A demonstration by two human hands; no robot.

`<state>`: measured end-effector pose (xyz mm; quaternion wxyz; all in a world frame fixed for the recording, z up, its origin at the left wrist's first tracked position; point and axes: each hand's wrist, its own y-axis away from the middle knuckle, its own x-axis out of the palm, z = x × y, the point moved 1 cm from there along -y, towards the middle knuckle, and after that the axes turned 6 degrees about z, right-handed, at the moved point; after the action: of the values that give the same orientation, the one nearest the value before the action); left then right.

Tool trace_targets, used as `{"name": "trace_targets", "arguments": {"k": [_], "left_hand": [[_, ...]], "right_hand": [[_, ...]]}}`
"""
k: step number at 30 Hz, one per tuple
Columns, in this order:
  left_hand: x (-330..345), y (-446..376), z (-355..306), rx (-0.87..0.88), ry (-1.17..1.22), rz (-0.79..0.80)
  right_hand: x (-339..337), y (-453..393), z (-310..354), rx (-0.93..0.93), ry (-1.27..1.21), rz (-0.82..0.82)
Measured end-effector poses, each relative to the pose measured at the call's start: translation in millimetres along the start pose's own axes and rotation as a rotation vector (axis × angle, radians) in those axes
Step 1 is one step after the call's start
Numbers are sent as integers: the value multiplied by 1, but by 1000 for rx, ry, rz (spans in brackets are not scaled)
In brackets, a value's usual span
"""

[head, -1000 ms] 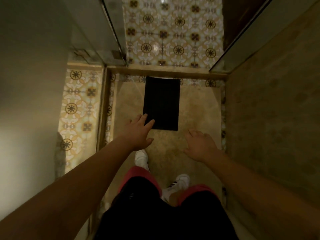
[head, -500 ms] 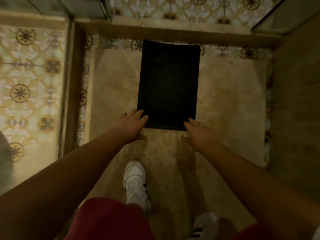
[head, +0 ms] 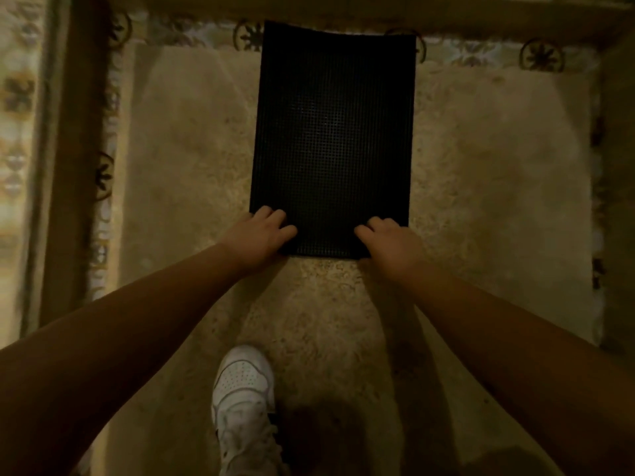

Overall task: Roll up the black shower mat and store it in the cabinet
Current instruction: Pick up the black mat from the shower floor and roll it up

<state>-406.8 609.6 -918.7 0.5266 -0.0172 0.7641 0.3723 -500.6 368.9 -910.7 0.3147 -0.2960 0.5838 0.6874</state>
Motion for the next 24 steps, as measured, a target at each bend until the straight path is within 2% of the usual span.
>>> {"name": "trace_targets", "arguments": {"k": [3,7,12,14,17,19,22,24], "left_hand": [[-3,3,3,44,49,-24],[11,15,4,61,151,-135],[8,15,-3,-22,210,-147],[3,18,-4,0,291,-110],[5,26,-7,29,396,49],[9,32,-14,21,428,34],[12,39,-21,-43,408,-50],[17,43,-22,20,283,-87]], "right_hand": [[0,2,-8,-60,-67,-17],[7,5,-21,-84,-165,-85],[14,5,-11,22,-293,-70],[15,8,-11,52,-353,-23],[19,17,-10,20,-377,111],[23,19,-10,13,-399,127],[23,17,-11,48,-443,103],[22,16,-13,75,-490,96]]}}
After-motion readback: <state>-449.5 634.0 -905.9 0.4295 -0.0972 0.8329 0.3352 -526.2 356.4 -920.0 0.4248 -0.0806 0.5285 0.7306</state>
